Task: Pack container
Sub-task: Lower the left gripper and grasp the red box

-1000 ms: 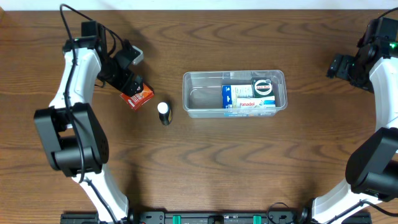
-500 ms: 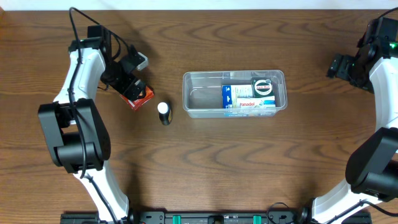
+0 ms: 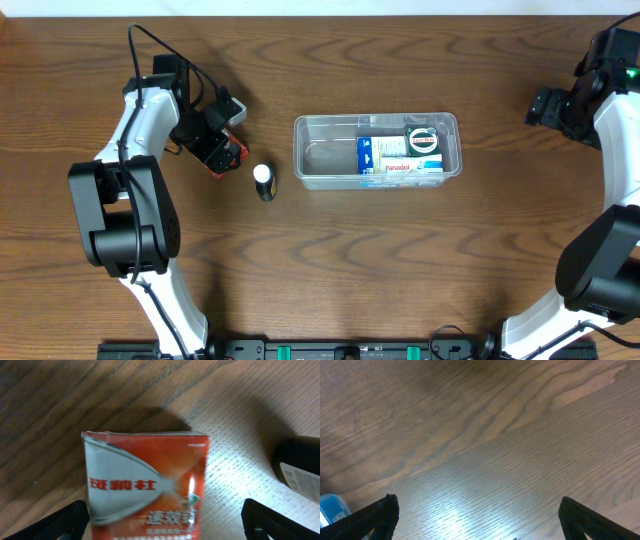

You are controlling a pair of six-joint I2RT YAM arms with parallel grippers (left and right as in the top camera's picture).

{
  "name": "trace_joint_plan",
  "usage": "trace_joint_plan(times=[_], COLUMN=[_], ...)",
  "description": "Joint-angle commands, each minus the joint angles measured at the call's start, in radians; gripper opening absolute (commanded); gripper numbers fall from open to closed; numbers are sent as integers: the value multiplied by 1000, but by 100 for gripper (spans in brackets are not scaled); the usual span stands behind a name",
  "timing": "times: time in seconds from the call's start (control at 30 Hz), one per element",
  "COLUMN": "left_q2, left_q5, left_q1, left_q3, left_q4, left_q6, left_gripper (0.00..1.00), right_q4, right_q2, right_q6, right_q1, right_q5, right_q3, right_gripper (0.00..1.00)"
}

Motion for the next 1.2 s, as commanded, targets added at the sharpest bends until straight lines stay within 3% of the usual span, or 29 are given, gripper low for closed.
trace_joint_plan(times=[0.0,0.53,0.77,0.9,0.97,1.03,1.17], left_q2=[21,23,23,23,23,23,23], left_q5=[-22,-38,-38,-26,-26,-26,16], left_q1=[2,0,-1,-1,-1,-1,0], left_q3=[-17,-78,-128,-127,-127,-127,-127], left_q4=[19,91,144,159,158,155,144], left_q6=[18,18,18,-5,-5,-5,-6], left_gripper=[98,100,96,89,90,98,98], right_q4=[-2,-2,-2,-2,-2,-2,-2], right_q2=[-16,-16,-16,-16,-16,-16,-16], right_q6=[-12,-12,-12,-12,-12,-12,-12], right_q1=[-5,-4,-4,-4,-5,-4,-4], right_q5=[6,6,6,6,6,6,6], right_q3=[11,11,11,11,11,11,11], right_gripper=[99,99,99,99,99,99,99])
